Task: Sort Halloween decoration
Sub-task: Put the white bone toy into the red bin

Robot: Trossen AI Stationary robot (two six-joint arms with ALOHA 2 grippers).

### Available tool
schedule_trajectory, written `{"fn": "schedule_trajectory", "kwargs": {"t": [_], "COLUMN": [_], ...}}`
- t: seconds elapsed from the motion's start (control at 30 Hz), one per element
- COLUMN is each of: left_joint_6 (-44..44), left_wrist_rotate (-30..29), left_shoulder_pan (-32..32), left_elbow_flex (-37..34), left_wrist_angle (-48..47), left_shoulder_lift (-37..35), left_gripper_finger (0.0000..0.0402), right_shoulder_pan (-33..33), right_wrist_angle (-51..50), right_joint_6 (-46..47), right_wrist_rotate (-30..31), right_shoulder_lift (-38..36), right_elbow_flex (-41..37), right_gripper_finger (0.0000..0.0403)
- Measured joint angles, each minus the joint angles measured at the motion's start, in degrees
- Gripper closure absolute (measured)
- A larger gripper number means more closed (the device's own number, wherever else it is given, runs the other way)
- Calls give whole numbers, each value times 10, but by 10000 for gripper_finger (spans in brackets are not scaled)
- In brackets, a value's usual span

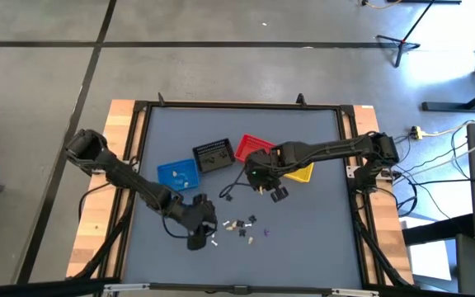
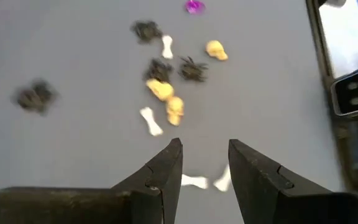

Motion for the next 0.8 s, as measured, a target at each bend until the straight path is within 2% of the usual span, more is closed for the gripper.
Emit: {"fn": "schedule_trajectory", "kwargs": {"t": [0.37,0.8], "left_joint_6": [-250,-300], "left_wrist_rotate": [-13,-65], "left_shoulder_pan": [-58,-61], "left_elbow_flex": [0,0], "left_wrist_angle": [3,37], "left_shoulder_lift": [33,92], "left_gripper_finger": [282,282], "right_shoulder_pan": [0,0], "right_wrist_angle": [3,15], "right_joint_6": [0,-1], "right_wrist_rotate": [0,0], "right_shoulder_lift": [0,0], "right_elbow_flex": [0,0], "right_gripper_finger": [278,278]}}
